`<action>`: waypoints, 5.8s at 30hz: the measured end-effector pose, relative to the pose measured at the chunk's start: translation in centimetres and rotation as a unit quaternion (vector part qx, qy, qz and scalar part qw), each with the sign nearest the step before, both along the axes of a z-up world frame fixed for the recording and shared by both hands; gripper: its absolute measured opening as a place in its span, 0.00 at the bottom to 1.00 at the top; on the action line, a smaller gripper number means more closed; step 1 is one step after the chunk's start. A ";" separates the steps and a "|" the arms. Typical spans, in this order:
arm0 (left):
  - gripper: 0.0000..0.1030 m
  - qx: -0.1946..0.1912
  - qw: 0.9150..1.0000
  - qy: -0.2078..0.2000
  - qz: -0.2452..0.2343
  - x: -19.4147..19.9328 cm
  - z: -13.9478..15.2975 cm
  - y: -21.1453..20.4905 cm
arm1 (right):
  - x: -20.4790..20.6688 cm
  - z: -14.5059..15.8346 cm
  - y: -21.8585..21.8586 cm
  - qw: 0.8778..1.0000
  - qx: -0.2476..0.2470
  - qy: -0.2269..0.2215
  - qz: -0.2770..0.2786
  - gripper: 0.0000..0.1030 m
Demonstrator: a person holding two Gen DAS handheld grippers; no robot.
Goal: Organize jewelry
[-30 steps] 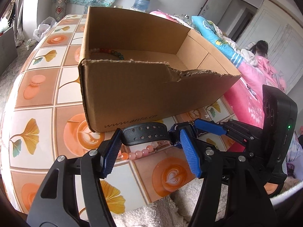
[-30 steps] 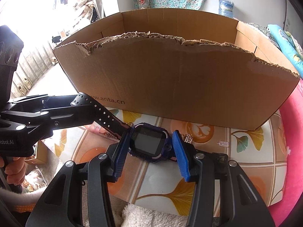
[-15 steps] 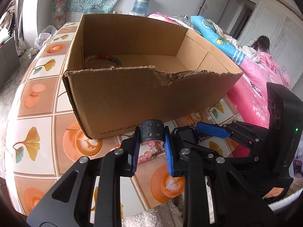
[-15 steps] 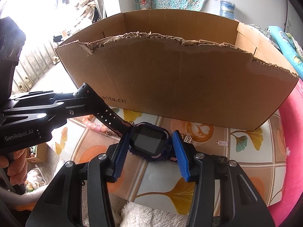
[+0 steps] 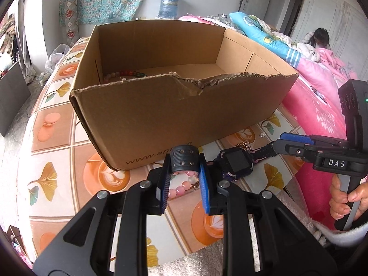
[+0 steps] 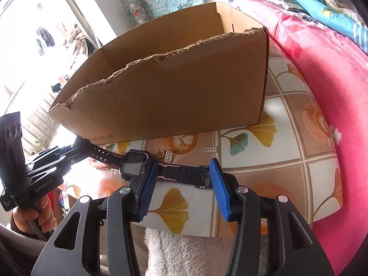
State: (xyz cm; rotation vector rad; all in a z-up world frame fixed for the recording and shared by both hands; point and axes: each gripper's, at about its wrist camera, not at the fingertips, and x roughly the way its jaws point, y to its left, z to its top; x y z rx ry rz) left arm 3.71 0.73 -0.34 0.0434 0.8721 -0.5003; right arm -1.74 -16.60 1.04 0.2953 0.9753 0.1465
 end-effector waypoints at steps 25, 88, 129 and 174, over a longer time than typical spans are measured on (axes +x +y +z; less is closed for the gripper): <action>0.21 0.009 1.000 0.000 0.003 -0.1 -0.3 -0.4 | 1.1 -3.7 -2.5 0.994 0.085 0.027 -0.056 0.10; 0.64 -0.094 0.994 0.048 0.013 13.9 9.4 0.6 | 21.3 12.1 -2.5 0.992 -0.021 -0.071 0.100 0.26; 0.92 0.107 0.987 0.051 0.105 -0.3 -3.5 6.1 | 2.0 -3.2 1.5 0.985 -0.155 0.075 -0.017 0.93; 0.93 0.058 0.987 -0.006 0.147 2.2 -0.6 8.9 | 1.0 -3.9 1.4 0.988 -0.154 0.027 -0.012 0.94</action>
